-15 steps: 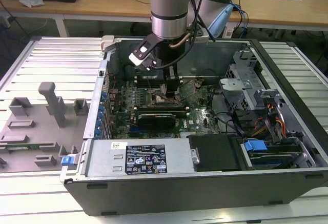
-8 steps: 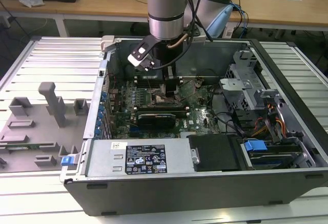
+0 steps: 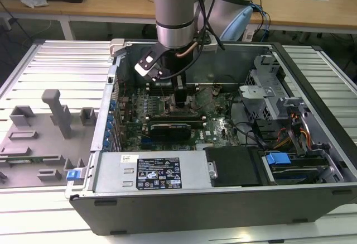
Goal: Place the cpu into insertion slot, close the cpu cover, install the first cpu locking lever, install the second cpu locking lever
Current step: 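Place the cpu into insertion slot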
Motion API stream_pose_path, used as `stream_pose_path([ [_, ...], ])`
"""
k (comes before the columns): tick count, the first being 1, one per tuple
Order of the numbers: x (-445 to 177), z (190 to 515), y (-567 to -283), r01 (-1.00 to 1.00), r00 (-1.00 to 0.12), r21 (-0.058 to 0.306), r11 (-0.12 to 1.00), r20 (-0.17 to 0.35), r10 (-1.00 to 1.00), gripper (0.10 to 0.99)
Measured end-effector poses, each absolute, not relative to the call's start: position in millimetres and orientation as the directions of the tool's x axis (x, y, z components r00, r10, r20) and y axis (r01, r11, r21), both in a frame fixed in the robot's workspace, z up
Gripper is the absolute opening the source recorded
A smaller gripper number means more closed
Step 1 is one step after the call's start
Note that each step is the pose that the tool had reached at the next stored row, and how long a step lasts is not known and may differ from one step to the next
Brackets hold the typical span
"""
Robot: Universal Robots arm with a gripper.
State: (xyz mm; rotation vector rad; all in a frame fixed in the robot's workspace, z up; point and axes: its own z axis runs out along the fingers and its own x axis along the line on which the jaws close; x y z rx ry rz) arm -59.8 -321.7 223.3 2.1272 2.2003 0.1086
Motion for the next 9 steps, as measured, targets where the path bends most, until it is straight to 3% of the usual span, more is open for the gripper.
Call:
stream_pose_path([
  [9, -60.2, 212.9, -321.1, 0.994, 0.023, 0.106, -0.022, -0.009, 1.0, 0.541],
])
